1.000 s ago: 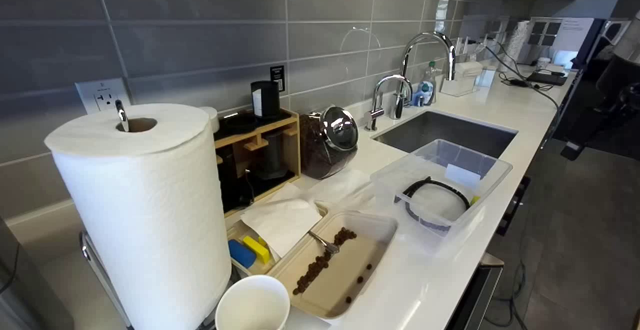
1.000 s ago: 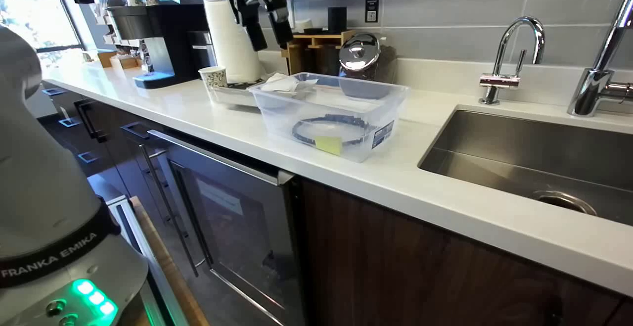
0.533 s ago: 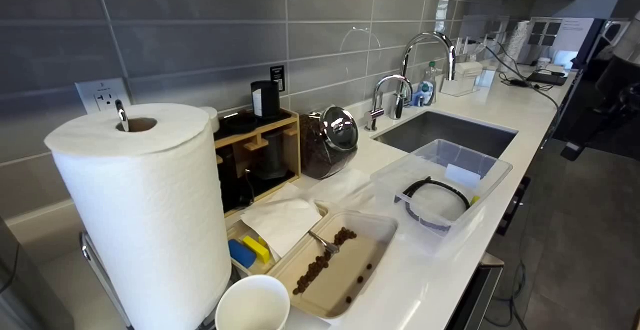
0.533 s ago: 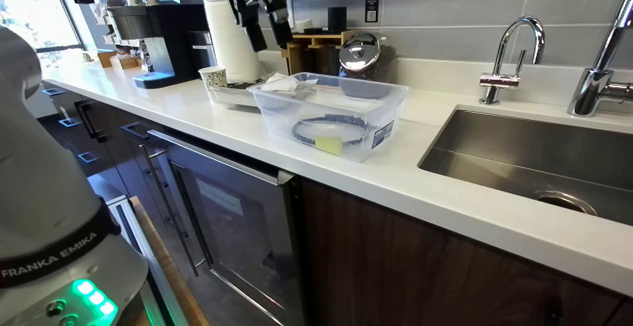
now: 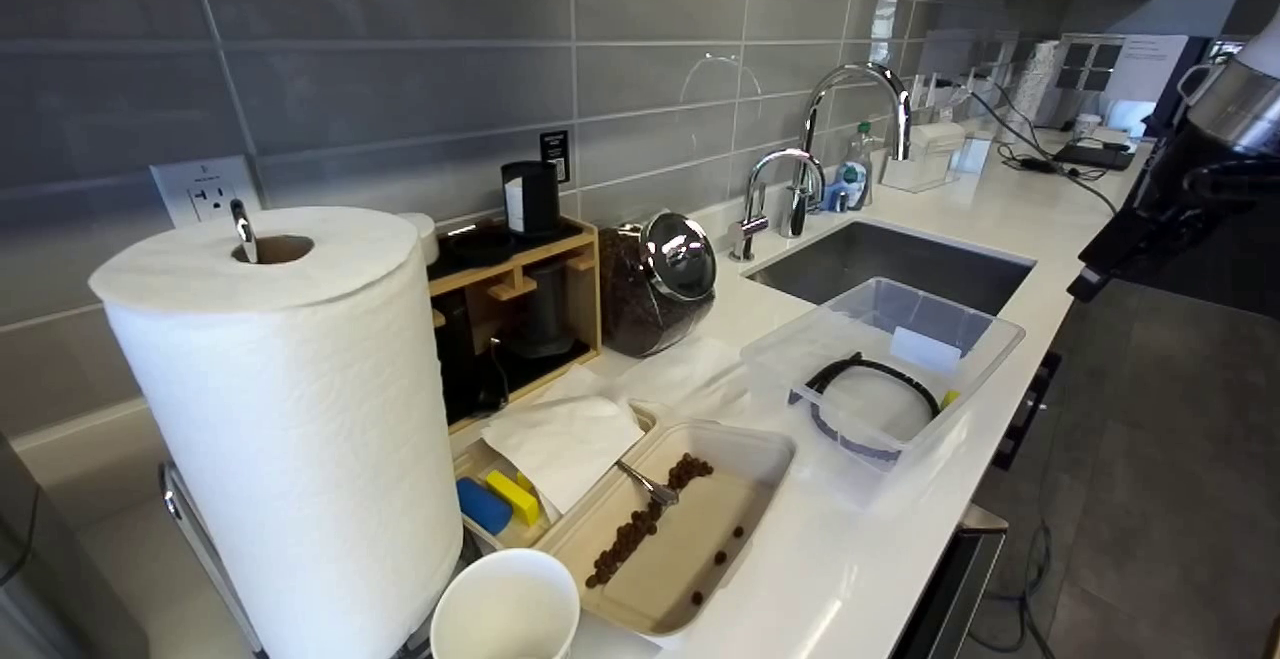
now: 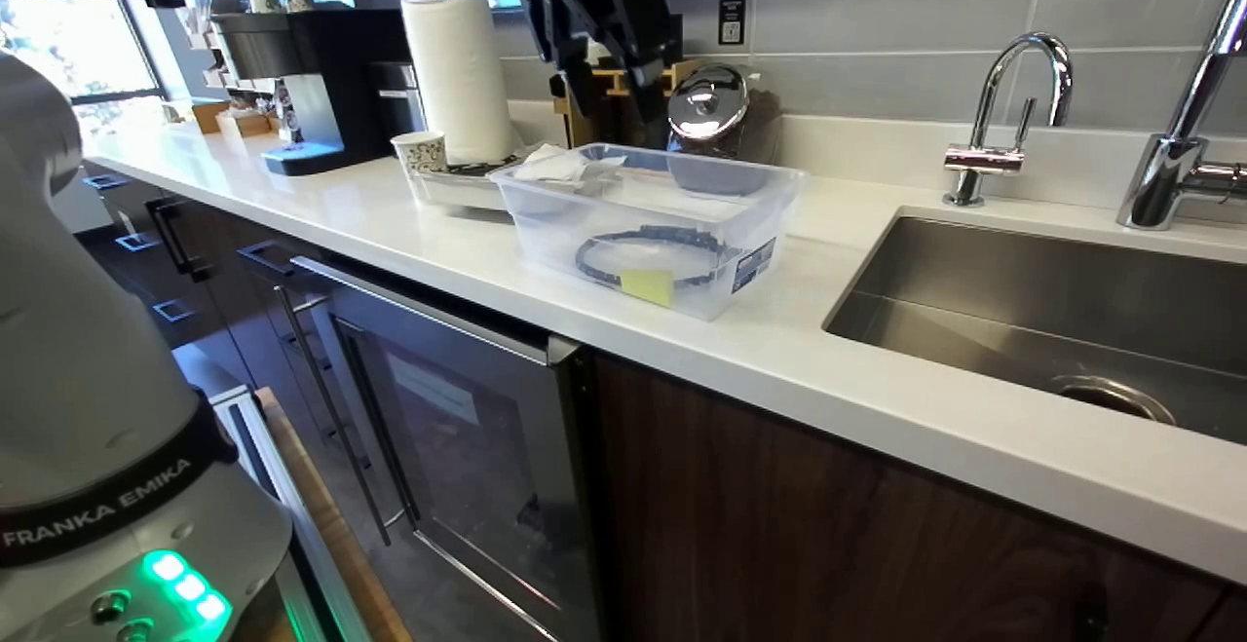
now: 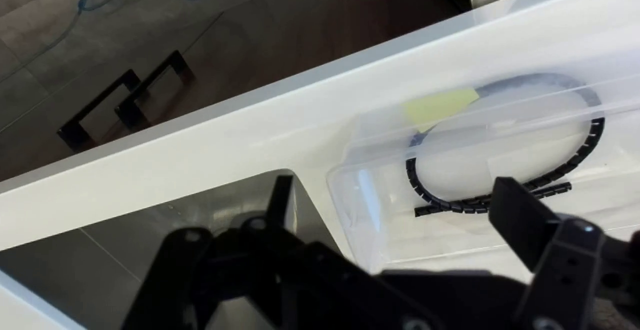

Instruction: Move the basket to the right

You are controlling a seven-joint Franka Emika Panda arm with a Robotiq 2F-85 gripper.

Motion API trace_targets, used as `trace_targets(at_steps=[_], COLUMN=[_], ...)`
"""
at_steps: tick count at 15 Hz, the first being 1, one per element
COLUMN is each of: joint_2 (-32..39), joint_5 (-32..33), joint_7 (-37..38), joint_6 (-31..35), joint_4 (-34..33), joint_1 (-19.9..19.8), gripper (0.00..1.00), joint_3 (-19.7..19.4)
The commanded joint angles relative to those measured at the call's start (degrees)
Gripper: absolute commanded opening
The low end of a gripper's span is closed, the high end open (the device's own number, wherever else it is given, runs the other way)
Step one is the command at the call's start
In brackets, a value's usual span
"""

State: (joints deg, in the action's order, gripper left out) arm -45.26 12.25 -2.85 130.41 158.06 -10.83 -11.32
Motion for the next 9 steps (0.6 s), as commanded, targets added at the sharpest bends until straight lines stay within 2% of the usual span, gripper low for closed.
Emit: trace_targets(at_steps=[1, 5, 9], joint_2=[9.22, 17.56, 24.27], joint_5=[-3.17, -7.49, -14.70], joint_7=[-10.33, -23.54, -32.97], joint_6=[7.49, 15.77, 18.12], joint_4=[-2.58, -5.37, -8.94], joint_1=[3.26, 8.17, 13.22], gripper=[1.00, 1.00, 1.00], joint_3=[-6.07, -11.88, -15.34])
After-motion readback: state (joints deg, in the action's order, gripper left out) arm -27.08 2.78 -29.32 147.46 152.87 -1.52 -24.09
